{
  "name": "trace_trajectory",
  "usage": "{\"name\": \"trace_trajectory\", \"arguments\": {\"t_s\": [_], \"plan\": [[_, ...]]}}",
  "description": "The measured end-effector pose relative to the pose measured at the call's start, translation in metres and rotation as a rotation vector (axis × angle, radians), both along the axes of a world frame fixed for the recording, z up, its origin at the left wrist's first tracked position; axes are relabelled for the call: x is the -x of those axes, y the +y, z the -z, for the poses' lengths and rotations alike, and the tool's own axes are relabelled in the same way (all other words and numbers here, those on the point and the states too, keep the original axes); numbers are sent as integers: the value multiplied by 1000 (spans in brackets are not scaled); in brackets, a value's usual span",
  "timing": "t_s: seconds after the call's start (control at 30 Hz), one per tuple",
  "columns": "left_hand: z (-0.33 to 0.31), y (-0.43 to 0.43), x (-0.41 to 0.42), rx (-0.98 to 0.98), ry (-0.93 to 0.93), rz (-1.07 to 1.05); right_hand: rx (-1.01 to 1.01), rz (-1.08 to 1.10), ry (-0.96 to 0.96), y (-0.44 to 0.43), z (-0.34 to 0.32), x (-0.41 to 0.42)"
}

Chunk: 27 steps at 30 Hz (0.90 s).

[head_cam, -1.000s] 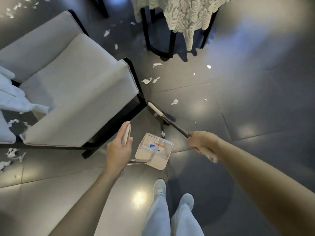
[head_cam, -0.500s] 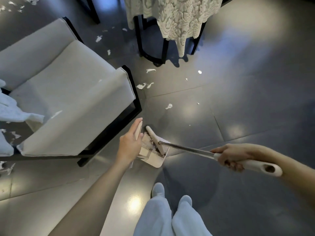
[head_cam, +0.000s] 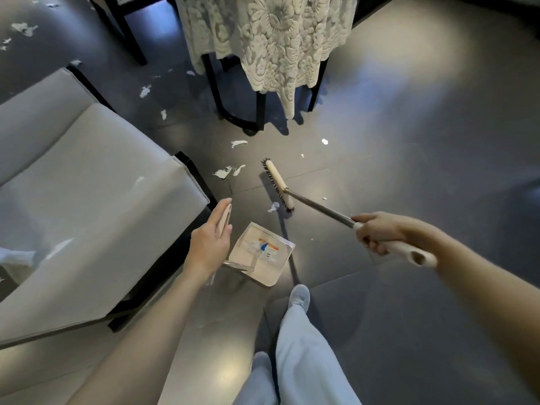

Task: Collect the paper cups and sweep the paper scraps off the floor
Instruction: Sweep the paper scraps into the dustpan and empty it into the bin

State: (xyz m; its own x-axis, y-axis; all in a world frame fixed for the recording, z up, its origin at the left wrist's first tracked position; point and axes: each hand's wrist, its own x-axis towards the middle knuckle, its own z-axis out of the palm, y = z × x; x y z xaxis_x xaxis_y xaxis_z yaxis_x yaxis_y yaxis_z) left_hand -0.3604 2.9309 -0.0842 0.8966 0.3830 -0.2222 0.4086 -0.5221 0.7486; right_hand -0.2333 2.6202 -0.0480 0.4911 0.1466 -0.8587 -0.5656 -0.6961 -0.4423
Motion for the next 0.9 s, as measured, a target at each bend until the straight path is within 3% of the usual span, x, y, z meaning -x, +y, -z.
{"name": "trace_trajectory", "arguments": {"t_s": [0.13, 0.33, 0.5, 0.7, 0.9], "plan": [[8, 6, -45, -30, 19, -59, 53, 16, -11, 15, 40, -46], [11, 21, -87, -87, 74, -104, 167, -19, 210, 17, 64, -97], [14, 24, -105, -81, 64, -45, 346, -388, 8, 45, 74, -114], [13, 29, -132, -2, 5, -11, 530, -769, -70, 70, 59, -66], [12, 37, -129, 49, -26, 115, 446, -568, 29, 55, 28, -8]]}}
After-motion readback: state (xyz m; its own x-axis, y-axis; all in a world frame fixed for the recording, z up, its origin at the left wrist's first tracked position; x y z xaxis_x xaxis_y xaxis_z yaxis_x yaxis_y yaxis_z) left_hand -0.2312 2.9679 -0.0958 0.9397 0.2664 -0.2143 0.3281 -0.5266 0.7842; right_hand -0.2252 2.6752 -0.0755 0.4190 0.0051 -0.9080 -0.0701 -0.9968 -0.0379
